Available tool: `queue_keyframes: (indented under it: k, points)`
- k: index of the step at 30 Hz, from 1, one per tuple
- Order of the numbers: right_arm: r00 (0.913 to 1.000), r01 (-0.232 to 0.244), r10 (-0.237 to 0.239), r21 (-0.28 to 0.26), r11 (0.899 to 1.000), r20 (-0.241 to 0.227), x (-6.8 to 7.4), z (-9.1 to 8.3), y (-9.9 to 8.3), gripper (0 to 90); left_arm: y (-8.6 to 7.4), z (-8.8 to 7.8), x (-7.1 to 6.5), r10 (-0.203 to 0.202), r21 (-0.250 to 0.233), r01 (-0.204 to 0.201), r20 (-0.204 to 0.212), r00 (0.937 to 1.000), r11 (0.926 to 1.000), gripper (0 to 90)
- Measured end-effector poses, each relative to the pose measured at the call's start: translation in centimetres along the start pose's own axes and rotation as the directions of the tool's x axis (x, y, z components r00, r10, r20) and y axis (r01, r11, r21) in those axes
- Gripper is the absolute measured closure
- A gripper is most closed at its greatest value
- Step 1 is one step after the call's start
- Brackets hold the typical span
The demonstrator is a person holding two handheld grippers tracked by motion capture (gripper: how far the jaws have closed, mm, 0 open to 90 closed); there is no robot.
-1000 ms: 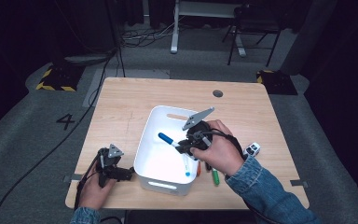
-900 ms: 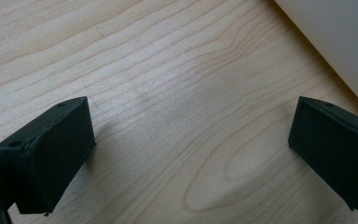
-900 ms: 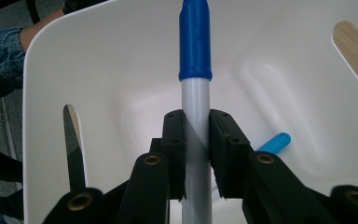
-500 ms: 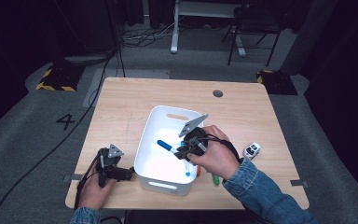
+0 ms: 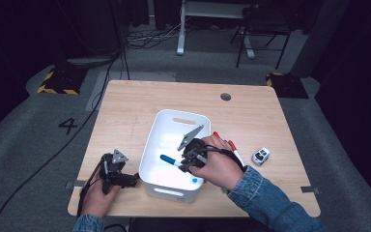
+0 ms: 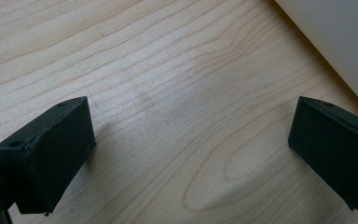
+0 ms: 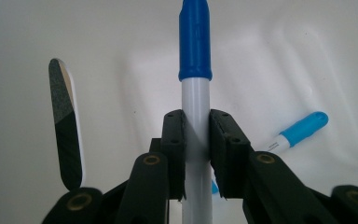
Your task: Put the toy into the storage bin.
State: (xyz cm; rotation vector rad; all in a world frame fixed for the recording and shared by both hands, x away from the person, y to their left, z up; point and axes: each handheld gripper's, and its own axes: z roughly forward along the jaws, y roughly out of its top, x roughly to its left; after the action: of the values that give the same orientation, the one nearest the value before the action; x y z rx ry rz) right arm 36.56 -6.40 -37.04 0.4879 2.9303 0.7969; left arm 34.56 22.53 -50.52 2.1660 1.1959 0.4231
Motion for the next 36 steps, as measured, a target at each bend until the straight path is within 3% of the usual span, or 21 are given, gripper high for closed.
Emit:
queue_keyframes:
  k: [2, 3, 4, 6, 7, 15, 25, 36]
  points:
    - [1.0, 0.007, -0.007, -0.006, 1.0, 0.004, 0.0, 0.0, 0.0, 67.4, 0.0, 0.0, 0.0, 0.0, 0.0, 0.0, 0.0, 1.0, 1.0, 0.5]
    - [1.0, 0.007, -0.007, -0.006, 1.0, 0.004, 0.0, 0.0, 0.0, 67.4, 0.0, 0.0, 0.0, 0.0, 0.0, 0.0, 0.0, 1.0, 1.0, 0.5]
    - [0.9999, 0.014, -0.014, -0.041, 0.999, 0.01, 0.1, -0.1, 0.0, 59.7, 0.0, 0.0, 0.0, 0.0, 0.0, 0.0, 0.0, 1.0, 1.0, 0.5]
    - [0.9999, -0.014, 0.015, -0.059, 0.998, 0.007, 0.2, -0.4, -0.1, 53.9, 0.0, 0.0, 0.0, 0.0, 0.0, 0.0, 0.0, 1.0, 1.0, 0.5]
    - [1.0, 0.001, 0.0, -0.078, 0.997, 0.008, 0.1, -0.5, -0.1, 53.6, 0.0, 0.0, 0.0, 0.0, 0.0, 0.0, 0.0, 1.0, 1.0, 0.5]
    - [0.9984, -0.049, 0.052, -0.131, 0.99, 0.02, -0.1, -2.4, -0.8, 53.1, 0.0, 0.0, 0.0, -0.001, 0.0, 0.001, 0.0, 1.0, 1.0, 0.4]
    - [0.996, -0.062, 0.072, -0.174, 0.983, 0.053, -1.0, -4.7, -1.9, 54.6, 0.0, 0.0, -0.1, -0.007, 0.0, 0.007, 0.0, 1.0, 1.0, 0.2]
    - [0.9843, -0.127, 0.15, -0.21, 0.969, 0.094, -2.9, -7.2, -4.5, 55.4, -0.1, -0.1, -0.1, -0.017, 0.001, 0.017, 0.003, 0.9999, 0.9999, 0.2]
